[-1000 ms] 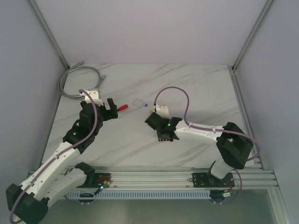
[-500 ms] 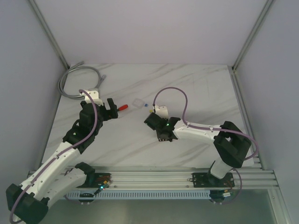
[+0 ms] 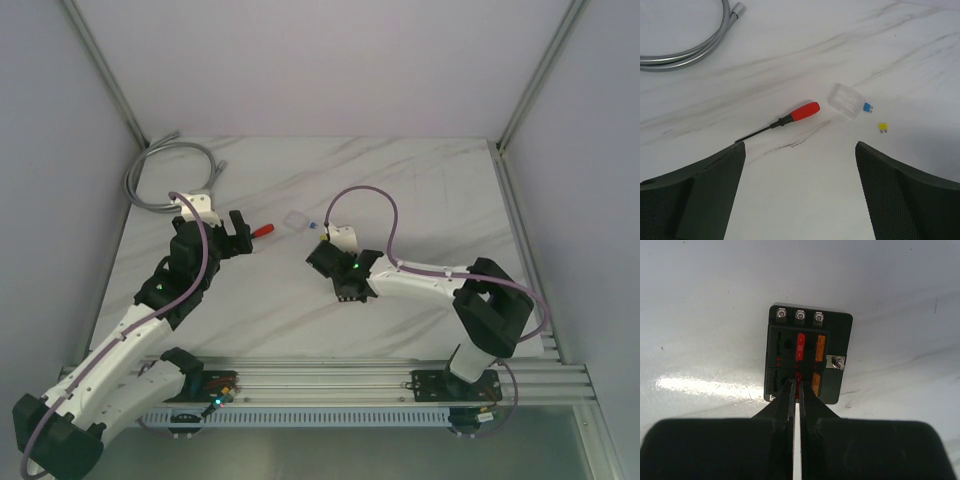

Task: Snap on the fuse box
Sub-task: Install the fuse at the fuse box base.

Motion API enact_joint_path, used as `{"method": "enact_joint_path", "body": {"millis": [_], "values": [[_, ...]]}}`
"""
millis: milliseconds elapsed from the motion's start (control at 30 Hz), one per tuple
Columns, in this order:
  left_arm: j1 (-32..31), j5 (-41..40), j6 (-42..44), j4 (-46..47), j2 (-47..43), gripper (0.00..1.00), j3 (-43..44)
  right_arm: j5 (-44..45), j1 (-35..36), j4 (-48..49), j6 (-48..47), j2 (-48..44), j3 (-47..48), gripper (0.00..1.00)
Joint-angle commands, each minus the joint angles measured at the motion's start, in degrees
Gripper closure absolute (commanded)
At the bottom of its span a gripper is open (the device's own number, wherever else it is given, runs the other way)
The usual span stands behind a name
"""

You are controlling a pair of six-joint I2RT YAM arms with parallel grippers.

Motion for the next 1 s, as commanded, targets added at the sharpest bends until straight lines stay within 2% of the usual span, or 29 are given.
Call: {"method": "enact_joint_path", "body": {"millis": [0, 367, 733, 967], "values": [[0.3, 0.3, -0.2, 0.0, -0.5, 0.00, 0.1, 0.0, 0.5, -1.4, 0.1, 2.6, 1.1, 1.00], [0.3, 0.4, -0.3, 0.1, -0.4, 0.00, 0.1, 4.8, 0.3, -6.7, 0.0, 1.3, 1.5, 1.00], [0.3, 0.4, -0.5, 0.1, -0.5, 0.00, -0.1, 0.0, 0.3, -3.9, -4.1, 2.1, 2.0, 1.00], [0.3, 0.4, -0.5, 0.0, -0.5, 0.00, -0.3, -2.0, 0.3, -3.5, -4.8, 3.1, 1.6, 0.89]]}}
